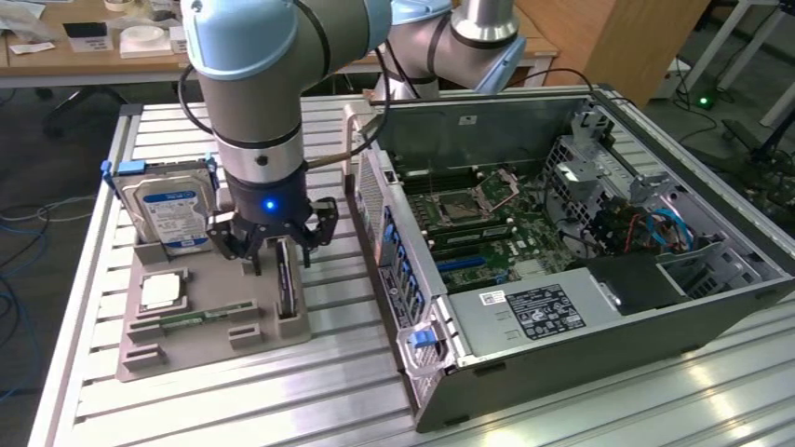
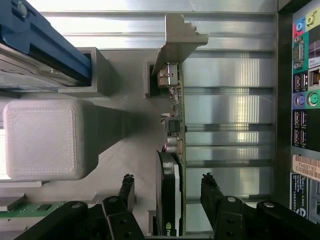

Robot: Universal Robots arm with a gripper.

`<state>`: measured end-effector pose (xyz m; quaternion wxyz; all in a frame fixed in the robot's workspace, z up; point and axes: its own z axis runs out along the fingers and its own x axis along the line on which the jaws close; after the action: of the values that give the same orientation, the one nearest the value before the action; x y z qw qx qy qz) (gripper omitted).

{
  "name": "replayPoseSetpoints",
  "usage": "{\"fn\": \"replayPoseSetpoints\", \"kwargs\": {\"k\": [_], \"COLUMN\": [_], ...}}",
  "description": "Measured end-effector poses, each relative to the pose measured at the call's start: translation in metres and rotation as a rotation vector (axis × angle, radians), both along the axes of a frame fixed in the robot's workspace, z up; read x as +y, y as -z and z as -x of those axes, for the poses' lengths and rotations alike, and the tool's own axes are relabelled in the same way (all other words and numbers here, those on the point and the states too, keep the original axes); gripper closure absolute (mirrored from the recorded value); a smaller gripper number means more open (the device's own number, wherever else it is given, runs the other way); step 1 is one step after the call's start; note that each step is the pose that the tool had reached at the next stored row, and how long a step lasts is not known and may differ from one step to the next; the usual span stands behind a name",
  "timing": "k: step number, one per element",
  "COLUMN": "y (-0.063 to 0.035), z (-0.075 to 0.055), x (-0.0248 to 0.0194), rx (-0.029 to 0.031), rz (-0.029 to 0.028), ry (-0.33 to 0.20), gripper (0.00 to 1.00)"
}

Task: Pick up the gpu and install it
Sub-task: 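Pick up the gpu and move the gpu toward the slot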

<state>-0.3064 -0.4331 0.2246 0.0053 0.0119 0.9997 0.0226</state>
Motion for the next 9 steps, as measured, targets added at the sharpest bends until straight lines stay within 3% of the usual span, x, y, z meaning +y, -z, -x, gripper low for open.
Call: {"fn": "replayPoseSetpoints", "kwargs": {"k": [9], "y": [0.0034], "z": [0.0000], "x": [0.0001], "rx": [-0.0002], "rz": [-0.0003], "ry": [0.000], "gripper": [0.35]}}
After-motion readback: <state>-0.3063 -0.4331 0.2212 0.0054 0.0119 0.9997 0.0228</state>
